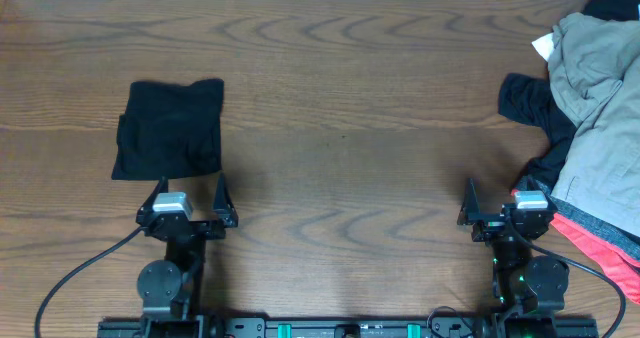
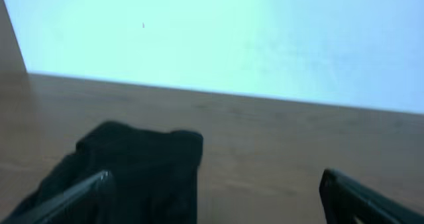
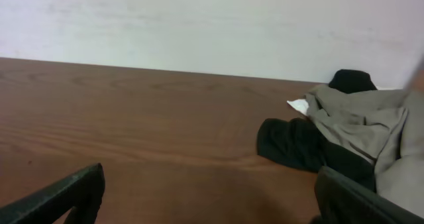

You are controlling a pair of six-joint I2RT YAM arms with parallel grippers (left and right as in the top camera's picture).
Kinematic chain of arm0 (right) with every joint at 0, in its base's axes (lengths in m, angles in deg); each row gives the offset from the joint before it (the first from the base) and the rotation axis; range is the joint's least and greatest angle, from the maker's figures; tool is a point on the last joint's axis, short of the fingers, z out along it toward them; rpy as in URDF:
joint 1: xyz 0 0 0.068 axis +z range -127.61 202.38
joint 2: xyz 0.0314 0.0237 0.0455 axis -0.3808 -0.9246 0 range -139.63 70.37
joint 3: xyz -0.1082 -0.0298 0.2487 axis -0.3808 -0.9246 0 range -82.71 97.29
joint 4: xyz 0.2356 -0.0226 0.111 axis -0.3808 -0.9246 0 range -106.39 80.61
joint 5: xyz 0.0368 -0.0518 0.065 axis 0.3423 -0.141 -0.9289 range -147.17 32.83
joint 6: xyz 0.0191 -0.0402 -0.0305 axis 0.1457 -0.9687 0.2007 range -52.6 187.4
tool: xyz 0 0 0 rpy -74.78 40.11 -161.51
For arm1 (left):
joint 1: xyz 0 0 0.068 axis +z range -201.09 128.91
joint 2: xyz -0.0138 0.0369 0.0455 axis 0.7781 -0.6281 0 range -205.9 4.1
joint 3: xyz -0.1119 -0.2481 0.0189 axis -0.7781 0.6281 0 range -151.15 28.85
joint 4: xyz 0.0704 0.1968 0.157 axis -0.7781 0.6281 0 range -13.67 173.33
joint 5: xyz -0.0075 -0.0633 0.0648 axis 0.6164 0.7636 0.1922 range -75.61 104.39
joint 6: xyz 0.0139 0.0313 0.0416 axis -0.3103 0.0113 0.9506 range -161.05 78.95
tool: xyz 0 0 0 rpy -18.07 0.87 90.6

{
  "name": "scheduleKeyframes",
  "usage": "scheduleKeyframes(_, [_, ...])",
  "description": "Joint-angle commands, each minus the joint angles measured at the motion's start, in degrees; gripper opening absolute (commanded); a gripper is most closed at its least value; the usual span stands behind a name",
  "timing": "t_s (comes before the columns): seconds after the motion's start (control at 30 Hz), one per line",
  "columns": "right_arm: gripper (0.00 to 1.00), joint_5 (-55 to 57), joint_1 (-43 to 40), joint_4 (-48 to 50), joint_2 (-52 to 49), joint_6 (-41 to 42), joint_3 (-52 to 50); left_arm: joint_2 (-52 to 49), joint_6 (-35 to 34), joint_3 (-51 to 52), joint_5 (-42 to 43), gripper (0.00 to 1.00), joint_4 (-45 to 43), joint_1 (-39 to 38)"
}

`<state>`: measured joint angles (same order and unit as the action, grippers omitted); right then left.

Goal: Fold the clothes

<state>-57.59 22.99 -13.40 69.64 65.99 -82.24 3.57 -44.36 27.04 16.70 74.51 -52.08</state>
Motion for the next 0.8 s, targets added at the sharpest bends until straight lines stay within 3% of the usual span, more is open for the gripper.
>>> scheduleKeyframes(0.0, [0.99,0.2,-0.1,-0.2,0.3,-0.8,-0.2,0.4,1.1,1.6,-1.5,0.98,1.3,-0.5])
scheduleKeyframes(0.1, [0.99,0.2,-0.1,-0.2,0.3,-0.8,-0.2,0.4,1.1,1.6,-1.6,0.98,6.3,-1.0])
scheduleKeyframes(0.77, [0.99,0.2,-0.1,-0.2,0.3,-0.8,-0.2,0.3,1.1,1.6,-1.5,0.98,5.9,-1.2])
